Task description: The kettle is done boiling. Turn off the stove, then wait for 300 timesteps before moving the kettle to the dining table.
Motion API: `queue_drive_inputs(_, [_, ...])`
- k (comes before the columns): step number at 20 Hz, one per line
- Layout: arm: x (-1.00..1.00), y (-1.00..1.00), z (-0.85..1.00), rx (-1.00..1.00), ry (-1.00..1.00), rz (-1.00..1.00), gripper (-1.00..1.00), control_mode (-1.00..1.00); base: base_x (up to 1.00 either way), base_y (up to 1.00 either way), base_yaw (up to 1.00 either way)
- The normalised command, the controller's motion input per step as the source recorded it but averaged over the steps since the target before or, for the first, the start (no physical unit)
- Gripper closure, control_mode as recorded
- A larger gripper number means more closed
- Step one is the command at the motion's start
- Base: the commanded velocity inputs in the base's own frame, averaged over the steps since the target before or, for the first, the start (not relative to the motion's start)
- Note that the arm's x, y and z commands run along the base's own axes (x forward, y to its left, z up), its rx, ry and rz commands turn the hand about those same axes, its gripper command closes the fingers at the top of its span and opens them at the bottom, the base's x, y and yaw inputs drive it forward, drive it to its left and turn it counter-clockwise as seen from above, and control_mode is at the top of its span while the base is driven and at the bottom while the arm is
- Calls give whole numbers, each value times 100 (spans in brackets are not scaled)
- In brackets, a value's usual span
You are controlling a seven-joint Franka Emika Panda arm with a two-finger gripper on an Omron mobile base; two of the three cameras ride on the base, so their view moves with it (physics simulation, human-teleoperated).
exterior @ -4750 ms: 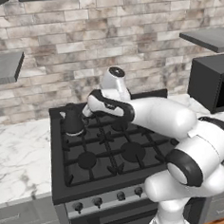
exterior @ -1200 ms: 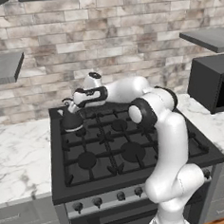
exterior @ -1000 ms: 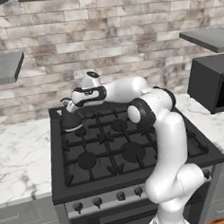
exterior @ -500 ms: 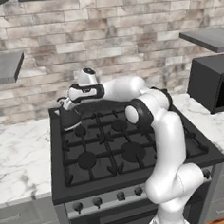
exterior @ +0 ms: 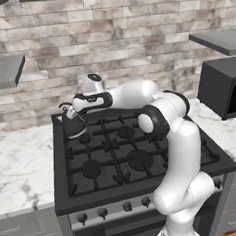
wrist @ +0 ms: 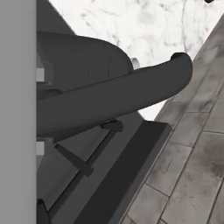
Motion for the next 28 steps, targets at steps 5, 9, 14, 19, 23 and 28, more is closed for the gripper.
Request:
queue_drive_inputs(5, [-38, 0, 32, 8, -19, 0, 100, -100, 0, 0, 0])
queue_drive_inputs(9, [-25, -2, 38, 11, -14, 0, 100, -100, 0, 0, 0])
queue_drive_inputs(14, [-23, -14, 32, 12, -7, 0, 100, -100, 0, 0, 0])
queue_drive_inputs(19, [-23, -31, 32, 13, 0, 0, 100, -100, 0, 0, 0])
queue_drive_inputs(23, [-19, -37, 26, 14, 0, 0, 100, -100, 0, 0, 0])
queue_drive_inputs(28, [-21, -37, 21, 9, 0, 0, 100, -100, 0, 0, 0])
